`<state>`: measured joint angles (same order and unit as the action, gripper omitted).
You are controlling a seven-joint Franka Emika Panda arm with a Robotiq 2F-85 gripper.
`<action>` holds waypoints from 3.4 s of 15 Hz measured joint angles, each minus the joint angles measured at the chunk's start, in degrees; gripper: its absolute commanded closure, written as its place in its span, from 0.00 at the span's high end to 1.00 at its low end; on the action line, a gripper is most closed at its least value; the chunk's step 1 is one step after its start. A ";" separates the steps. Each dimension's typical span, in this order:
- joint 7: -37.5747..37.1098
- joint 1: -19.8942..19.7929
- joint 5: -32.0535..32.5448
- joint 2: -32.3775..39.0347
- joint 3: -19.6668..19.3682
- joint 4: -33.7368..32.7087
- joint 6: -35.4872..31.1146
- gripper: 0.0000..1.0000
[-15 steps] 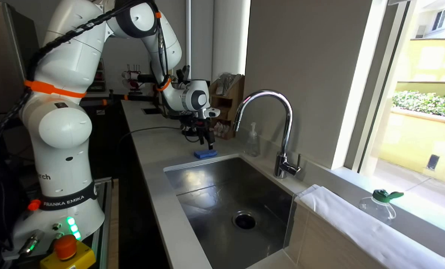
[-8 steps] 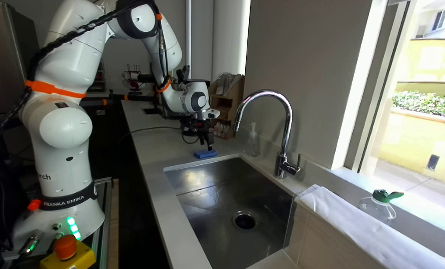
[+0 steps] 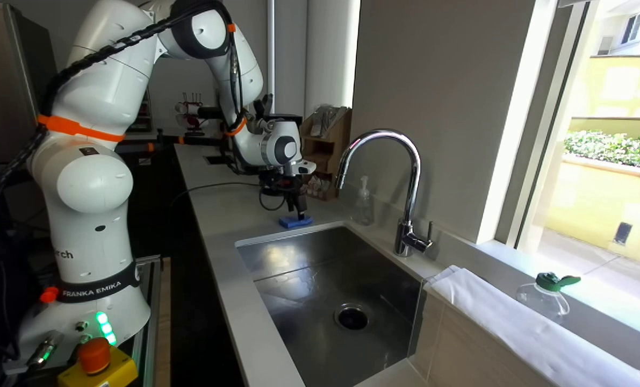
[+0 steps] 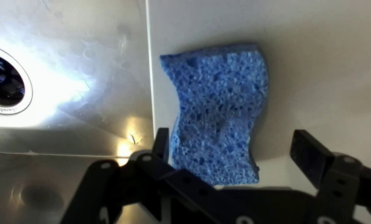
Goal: Put the sponge on the hole in the sink
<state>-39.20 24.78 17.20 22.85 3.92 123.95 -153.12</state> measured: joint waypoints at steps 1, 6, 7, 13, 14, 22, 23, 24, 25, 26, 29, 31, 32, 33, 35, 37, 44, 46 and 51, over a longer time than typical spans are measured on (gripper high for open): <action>-0.22 0.00 -0.08 0.01 -0.01 0.09 0.00 1.00; -1.31 0.00 -0.20 0.09 -0.01 0.52 -0.20 1.00; -1.50 0.00 -0.20 0.14 -0.02 0.52 -0.24 1.00; -2.69 0.00 -0.20 0.63 -0.03 0.54 -0.43 1.00; -2.82 0.00 -0.21 0.74 -0.03 0.54 -0.47 1.00; -2.96 0.01 -0.89 1.33 -0.03 0.56 -0.58 0.81; -2.96 0.01 -0.92 1.40 -0.03 0.56 -0.59 0.72; -2.96 0.01 -0.97 1.45 -0.03 0.56 -0.59 0.70; -2.96 0.01 -0.99 1.49 -0.03 0.56 -0.59 0.63; -2.96 0.01 -1.03 1.53 -0.03 0.56 -0.59 0.53; -2.96 0.11 -1.40 1.43 0.17 0.47 -0.88 0.38; -2.96 0.14 -1.58 1.43 0.18 0.47 -0.89 0.37; -2.96 0.14 -1.72 1.42 0.17 0.47 -0.91 0.37; -2.96 0.13 -1.99 1.42 0.15 0.47 -0.95 0.37; -2.99 0.12 -2.62 1.38 -0.01 0.51 -1.08 0.37; -3.43 0.06 -3.07 1.26 -0.45 0.69 -1.29 0.37; -6.78 -0.67 -3.46 -0.68 -4.97 3.56 -3.29 0.37; -8.05 -1.29 -3.87 -1.70 -5.92 4.83 -3.29 0.37; -11.51 -3.51 -6.76 -4.27 -6.27 9.12 -3.30 0.37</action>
<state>-50.71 21.27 10.44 18.58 -2.34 133.07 -156.41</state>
